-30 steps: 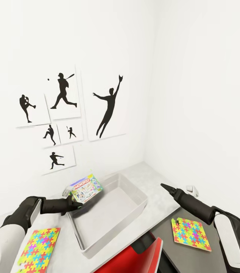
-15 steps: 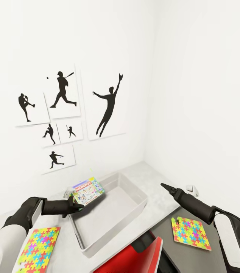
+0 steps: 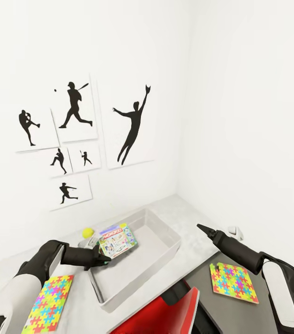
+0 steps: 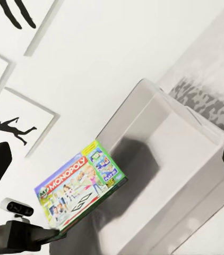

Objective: Put all the toys in the child's room - the three board games (two on the bed and one on the table), the two jigsaw puzzles on the table, and the tennis ball on the table - inside the toy box on the table in the child's room.

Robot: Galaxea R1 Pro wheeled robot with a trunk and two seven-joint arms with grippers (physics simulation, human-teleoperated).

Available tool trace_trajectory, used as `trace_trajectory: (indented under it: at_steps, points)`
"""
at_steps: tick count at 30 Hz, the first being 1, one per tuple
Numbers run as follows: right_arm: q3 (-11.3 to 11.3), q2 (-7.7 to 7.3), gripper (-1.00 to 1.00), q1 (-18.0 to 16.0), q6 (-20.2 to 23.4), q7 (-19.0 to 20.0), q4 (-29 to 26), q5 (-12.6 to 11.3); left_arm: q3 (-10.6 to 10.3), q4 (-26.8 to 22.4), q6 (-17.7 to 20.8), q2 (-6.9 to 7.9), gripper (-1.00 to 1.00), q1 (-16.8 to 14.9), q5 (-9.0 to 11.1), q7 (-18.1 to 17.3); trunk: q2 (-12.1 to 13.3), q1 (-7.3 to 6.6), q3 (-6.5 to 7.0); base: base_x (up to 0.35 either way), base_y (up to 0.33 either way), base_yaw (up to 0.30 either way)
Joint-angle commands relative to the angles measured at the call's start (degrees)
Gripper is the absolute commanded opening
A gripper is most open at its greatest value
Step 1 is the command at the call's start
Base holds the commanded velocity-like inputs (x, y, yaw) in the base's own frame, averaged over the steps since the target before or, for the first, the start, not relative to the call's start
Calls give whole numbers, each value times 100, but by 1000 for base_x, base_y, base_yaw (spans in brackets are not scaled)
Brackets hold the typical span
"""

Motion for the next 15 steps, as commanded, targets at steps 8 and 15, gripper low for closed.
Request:
trace_trajectory:
  at_steps: [8,15]
  points:
    - [-9,1,100,-3,28,43,-1,33,-14,-1,32,4,-100,-12,-18,18,-13,3,-86,0,0,0]
    - [-9,1,100,-6,28,43,-1,33,-12,0,27,29,-100,-22,-20,24,-13,3,-151,0,0,0]
